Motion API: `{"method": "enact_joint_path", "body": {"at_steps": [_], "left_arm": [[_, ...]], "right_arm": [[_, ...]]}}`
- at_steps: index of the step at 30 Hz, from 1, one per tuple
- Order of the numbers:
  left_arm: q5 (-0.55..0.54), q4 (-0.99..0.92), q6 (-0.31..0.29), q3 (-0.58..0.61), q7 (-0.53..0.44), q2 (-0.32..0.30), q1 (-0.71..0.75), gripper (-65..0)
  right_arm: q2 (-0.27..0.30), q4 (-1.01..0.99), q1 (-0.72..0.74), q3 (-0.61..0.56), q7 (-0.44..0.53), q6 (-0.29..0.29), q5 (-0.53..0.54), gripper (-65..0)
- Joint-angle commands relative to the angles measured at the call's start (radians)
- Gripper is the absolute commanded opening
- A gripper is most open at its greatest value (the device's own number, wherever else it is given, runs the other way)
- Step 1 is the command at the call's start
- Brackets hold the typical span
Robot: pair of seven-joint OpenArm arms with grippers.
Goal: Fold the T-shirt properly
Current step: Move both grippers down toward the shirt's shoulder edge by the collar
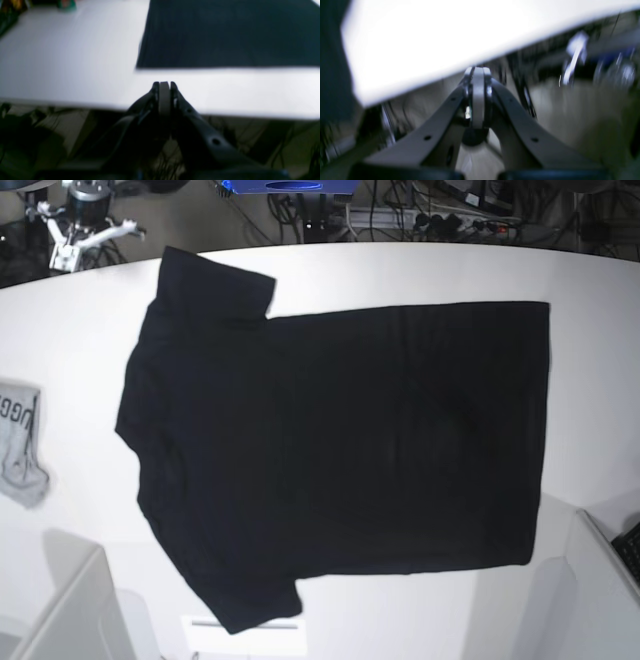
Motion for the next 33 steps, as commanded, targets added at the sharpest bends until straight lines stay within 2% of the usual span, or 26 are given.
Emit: {"method": "enact_joint_path", "body": {"at_steps": [1, 4, 6, 10, 13, 15, 17, 19, 22, 25, 28, 30, 31, 33], "left_arm": [[-0.003, 0.027, 0.003, -0.015, -0.02, 0.0, 0.022, -65.0], [-0.003, 0.081, 0.003, -0.07, 0.072, 0.007, 0.005, -65.0], [-0.003, 0.093, 0.003, -0.12, 0.119, 0.046, -0.021, -65.0], [0.002, 0.084, 0.003, -0.224, 0.135, 0.115, -0.076, -65.0], [-0.001, 0.076, 0.003, -0.25, 0.135, 0.115, -0.084, -65.0], [-0.003, 0.075, 0.003, -0.262, 0.135, 0.113, -0.085, -65.0], [-0.003, 0.067, 0.003, -0.268, 0.135, 0.113, -0.085, -65.0], [-0.001, 0.062, 0.003, -0.268, 0.135, 0.112, -0.095, -65.0], [-0.001, 0.059, 0.003, -0.268, 0.156, 0.112, -0.099, -65.0], [-0.003, 0.062, 0.003, -0.275, 0.251, 0.11, -0.104, -64.7], [-0.003, 0.062, -0.002, -0.273, 0.313, 0.11, -0.124, -38.5], [-0.003, 0.062, -0.002, -0.268, 0.334, 0.11, -0.127, -24.5], [-0.003, 0.062, -0.002, -0.267, 0.339, 0.11, -0.127, -19.9], [-0.003, 0.065, -0.005, -0.264, 0.357, 0.109, -0.13, -14.6]], "right_arm": [[-0.017, 0.021, 0.001, -0.016, 0.011, -0.005, 0.0, -65.0], [-0.026, 0.037, 0.032, -0.078, 0.011, -0.003, 0.0, -65.0], [-0.027, 0.037, 0.05, -0.122, 0.011, -0.003, 0.0, -65.0], [-0.031, 0.037, 0.062, -0.213, 0.011, -0.003, 0.008, -65.0], [-0.024, 0.037, 0.062, -0.24, 0.009, -0.003, 0.105, -65.0], [-0.021, 0.04, 0.062, -0.24, -0.035, -0.003, 0.203, -63.9], [0.005, 0.047, 0.079, -0.24, -0.106, -0.003, 0.283, -52.1], [0.034, 0.044, 0.093, -0.24, -0.173, -0.003, 0.353, -44.4], [0.081, 0.044, 0.122, -0.222, -0.262, -0.003, 0.487, -37.7], [0.112, 0.043, 0.159, -0.171, -0.341, -0.003, 0.599, -32.9], [0.121, 0.043, 0.193, -0.101, -0.416, -0.003, 0.629, -31.4], [0.121, 0.041, 0.213, -0.064, -0.453, -0.003, 0.628, -31.2], [0.121, 0.04, 0.219, -0.055, -0.47, -0.003, 0.628, -31.1], [0.123, 0.021, 0.231, -0.046, -0.49, -0.003, 0.628, -31.1]]}}
